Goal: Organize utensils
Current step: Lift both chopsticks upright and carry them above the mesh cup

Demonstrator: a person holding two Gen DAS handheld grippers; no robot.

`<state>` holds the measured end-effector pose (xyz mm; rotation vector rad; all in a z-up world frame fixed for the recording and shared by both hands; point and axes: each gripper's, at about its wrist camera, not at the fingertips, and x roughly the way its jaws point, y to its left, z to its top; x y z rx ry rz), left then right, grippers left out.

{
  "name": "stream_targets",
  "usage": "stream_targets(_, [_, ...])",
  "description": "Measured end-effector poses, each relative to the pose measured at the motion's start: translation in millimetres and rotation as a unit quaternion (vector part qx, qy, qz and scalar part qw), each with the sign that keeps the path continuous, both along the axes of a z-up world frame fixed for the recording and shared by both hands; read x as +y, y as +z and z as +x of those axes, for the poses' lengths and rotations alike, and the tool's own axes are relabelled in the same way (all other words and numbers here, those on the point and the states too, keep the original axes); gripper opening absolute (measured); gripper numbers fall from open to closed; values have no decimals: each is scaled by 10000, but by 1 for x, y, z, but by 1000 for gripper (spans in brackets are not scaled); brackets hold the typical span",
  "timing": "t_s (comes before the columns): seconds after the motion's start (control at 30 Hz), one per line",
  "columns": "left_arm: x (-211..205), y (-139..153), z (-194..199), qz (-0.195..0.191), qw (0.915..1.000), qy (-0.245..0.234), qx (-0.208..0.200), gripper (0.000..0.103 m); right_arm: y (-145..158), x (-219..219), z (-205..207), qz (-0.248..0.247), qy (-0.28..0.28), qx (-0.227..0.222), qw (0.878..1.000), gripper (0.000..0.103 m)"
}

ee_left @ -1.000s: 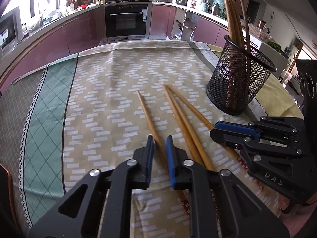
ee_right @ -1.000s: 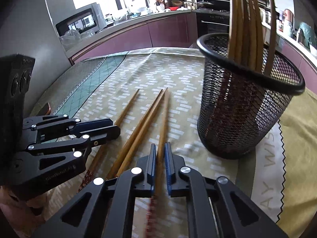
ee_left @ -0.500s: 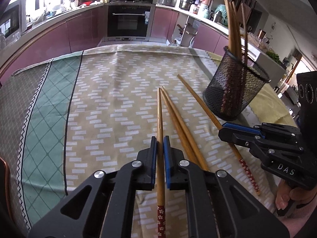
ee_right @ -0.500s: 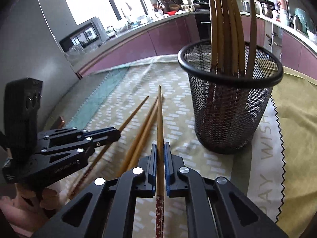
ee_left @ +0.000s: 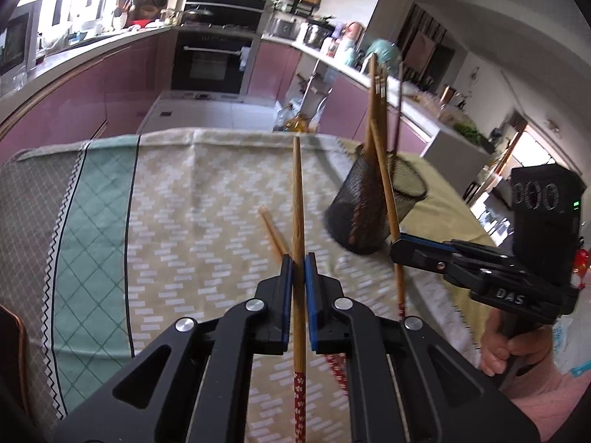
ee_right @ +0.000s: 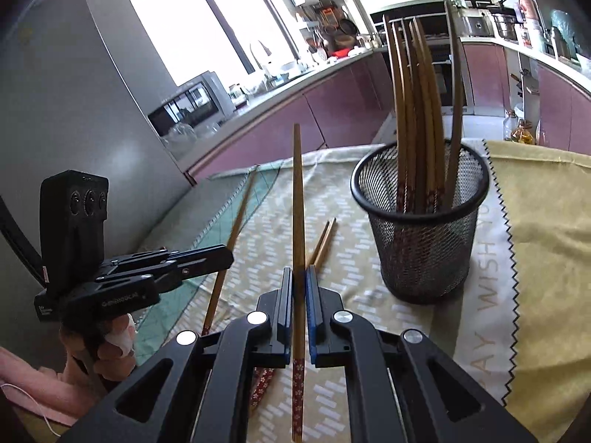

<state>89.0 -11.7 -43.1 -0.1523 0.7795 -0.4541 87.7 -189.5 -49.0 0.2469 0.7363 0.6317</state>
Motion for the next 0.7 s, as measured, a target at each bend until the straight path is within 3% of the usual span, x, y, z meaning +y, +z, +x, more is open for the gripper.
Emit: stream_targets(0.7, [15,56,-9,-702,9956,-247,-574,8,41,-42,-10,257,-324,-608,9973,5])
